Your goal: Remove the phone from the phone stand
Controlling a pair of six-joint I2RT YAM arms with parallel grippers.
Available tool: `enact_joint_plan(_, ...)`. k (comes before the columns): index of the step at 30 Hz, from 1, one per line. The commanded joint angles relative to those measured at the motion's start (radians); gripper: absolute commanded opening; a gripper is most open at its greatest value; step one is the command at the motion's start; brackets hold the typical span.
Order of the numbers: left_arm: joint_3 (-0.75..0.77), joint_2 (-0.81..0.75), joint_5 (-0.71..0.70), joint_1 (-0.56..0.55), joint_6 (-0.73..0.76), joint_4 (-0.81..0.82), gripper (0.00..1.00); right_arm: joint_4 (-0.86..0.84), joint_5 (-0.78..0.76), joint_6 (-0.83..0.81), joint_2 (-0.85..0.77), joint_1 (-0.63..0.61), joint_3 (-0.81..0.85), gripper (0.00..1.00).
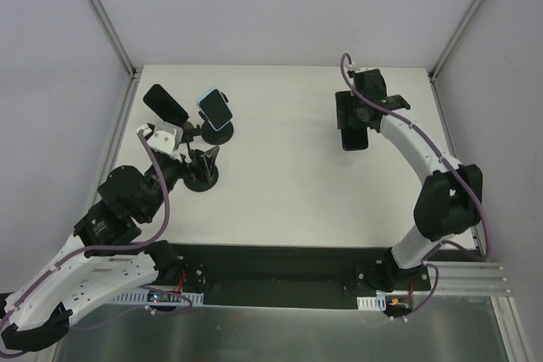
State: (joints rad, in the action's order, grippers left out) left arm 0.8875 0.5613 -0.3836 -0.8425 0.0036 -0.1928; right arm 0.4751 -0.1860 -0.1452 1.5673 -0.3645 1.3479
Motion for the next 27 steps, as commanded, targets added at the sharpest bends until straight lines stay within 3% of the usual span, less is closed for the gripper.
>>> enact_joint_plan(1,-0.007,-0.08,-0.213,0.006,0.234,-0.063,0.99,0.134,0.025,-0.152,0.143,0.127,0.163,0.24)
enact_joint_plan(7,-0.2,-0.233,-0.331,0.006,0.34,0.155,0.99,0.169,0.069,-0.287,0.37,0.252,0.304,0.24)
enact_joint_plan(13,-0.341,-0.325,-0.414,0.01,0.462,0.314,0.99,0.165,0.126,-0.356,0.49,0.331,0.365,0.28)
enact_joint_plan(19,-0.387,-0.359,-0.417,0.034,0.464,0.357,0.99,0.168,0.172,-0.384,0.556,0.363,0.384,0.48)
enact_joint_plan(27,-0.366,-0.291,-0.347,0.129,0.388,0.305,0.99,0.183,0.224,-0.372,0.586,0.391,0.372,0.81)
